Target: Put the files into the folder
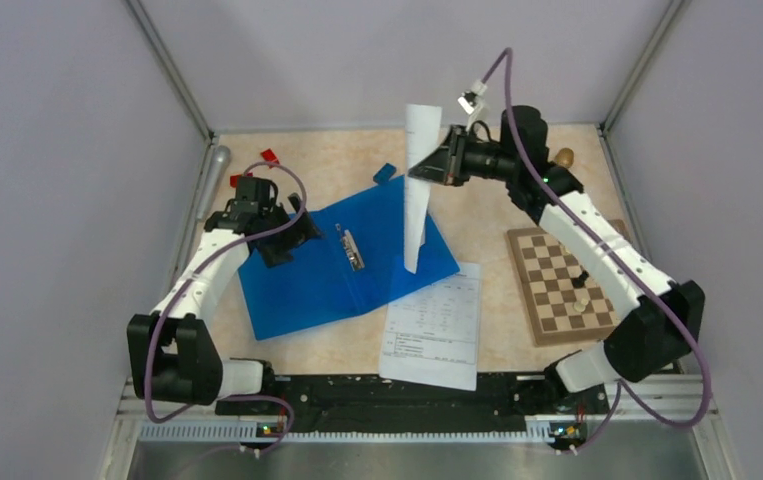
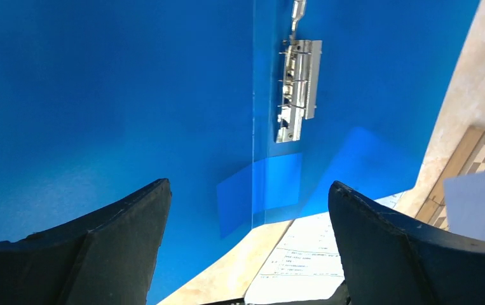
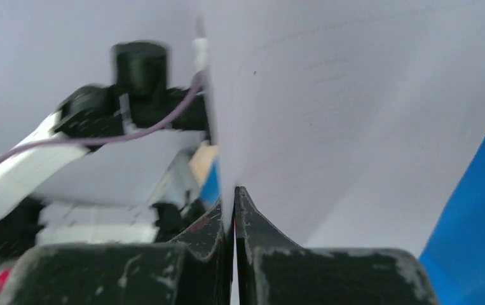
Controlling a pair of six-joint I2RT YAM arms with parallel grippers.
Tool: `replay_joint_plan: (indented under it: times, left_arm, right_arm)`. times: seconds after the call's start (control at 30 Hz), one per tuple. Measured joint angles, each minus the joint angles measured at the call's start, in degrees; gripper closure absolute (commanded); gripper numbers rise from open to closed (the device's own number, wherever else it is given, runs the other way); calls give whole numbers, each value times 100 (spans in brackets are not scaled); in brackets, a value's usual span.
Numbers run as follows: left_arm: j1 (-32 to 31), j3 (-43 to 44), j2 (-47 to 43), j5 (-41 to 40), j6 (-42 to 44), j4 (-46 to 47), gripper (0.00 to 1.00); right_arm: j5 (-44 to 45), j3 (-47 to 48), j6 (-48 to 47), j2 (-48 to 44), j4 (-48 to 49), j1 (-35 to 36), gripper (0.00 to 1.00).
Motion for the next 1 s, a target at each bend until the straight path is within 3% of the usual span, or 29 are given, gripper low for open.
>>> replay_joint_plan:
  times: [0.2,0.3,0.4,0.67,0.83,1.0]
  left_arm:
    - [310,-98,-236,-9,57,-122,2]
    - [374,-101,-352,-2,96,-125,2]
    - [407,-101,-363,-4,142,-157,2]
    - [463,-149,-457,-24,223,-275,1]
    - [483,-284,-498,20,221,-273,1]
    - [485,-315,-498,181,219,-267,1]
  right_arm:
    - [-2321,-769,1591,625,2505,232,100]
    - [-2785,-787,1757,951,2653,153,100]
    - [-2929,-647,1429,1316,2170,-9,100]
    - [-1679,1145,-1156,2933,-1010,-221,100]
    - [-557,1550,-2116,3626,-1880,-221,100]
    - [232,1574,-2643,4044,-2146,-221,100]
